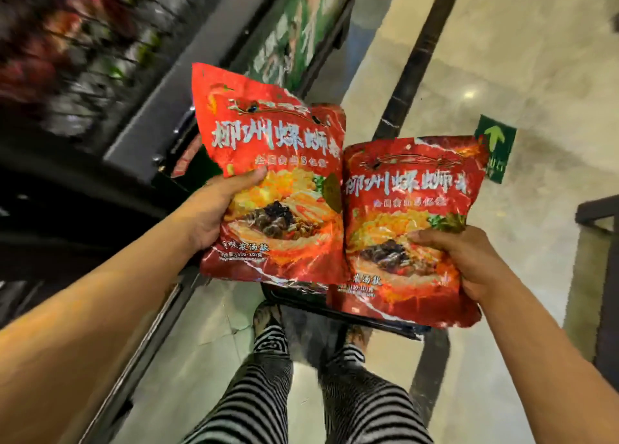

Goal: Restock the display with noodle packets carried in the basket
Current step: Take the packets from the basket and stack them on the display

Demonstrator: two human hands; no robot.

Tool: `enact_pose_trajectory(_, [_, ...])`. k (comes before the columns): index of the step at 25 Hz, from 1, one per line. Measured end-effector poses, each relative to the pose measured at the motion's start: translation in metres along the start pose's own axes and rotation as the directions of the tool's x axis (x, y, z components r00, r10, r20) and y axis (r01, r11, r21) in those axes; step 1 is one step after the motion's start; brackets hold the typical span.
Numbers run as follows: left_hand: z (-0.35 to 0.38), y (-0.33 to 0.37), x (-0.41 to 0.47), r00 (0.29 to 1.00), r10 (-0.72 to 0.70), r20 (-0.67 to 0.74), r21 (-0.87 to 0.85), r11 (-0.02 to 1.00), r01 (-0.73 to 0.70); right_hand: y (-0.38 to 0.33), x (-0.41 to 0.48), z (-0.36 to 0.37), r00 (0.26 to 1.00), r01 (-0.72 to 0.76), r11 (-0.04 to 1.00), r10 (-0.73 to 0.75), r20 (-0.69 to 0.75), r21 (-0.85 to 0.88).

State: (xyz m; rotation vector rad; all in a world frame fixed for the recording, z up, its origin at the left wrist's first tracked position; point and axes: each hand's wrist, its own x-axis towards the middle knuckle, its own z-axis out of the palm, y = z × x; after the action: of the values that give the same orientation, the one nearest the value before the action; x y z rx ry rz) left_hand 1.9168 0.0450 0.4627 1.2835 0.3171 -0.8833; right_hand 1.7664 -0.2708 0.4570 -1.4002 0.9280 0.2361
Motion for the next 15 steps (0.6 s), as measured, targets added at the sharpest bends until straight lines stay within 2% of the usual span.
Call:
enact_pose_trajectory(3, [0.003, 0.011, -0.057, 0.997, 0.072, -0.037, -0.045, 0.996, -0.074, -0.024, -0.027, 0.019, 0.991, 0.126, 0.991, -0.124, 0.044, -0.050])
enact_pose_trajectory(5, [0.008, 0.012, -0.098, 0.982, 0.137, -0.126, -0.063, 0.987, -0.146, -0.040, -0.041, 0.031, 0.978, 0.195, 0.977, -0.188, 0.088, -0.088])
enact_pose_trajectory(9, [0.014, -0.003, -0.180, 0.936, 0.231, -0.267, -0.037, 0.968, -0.249, -0.065, -0.074, 0.045, 0.928, 0.315, 0.936, -0.269, 0.259, -0.157])
enact_pose_trajectory(15, [0.003, -0.053, -0.307, 0.808, 0.283, -0.516, -0.095, 0.919, -0.382, -0.083, -0.132, 0.071, 0.776, 0.489, 0.853, -0.332, 0.536, -0.180])
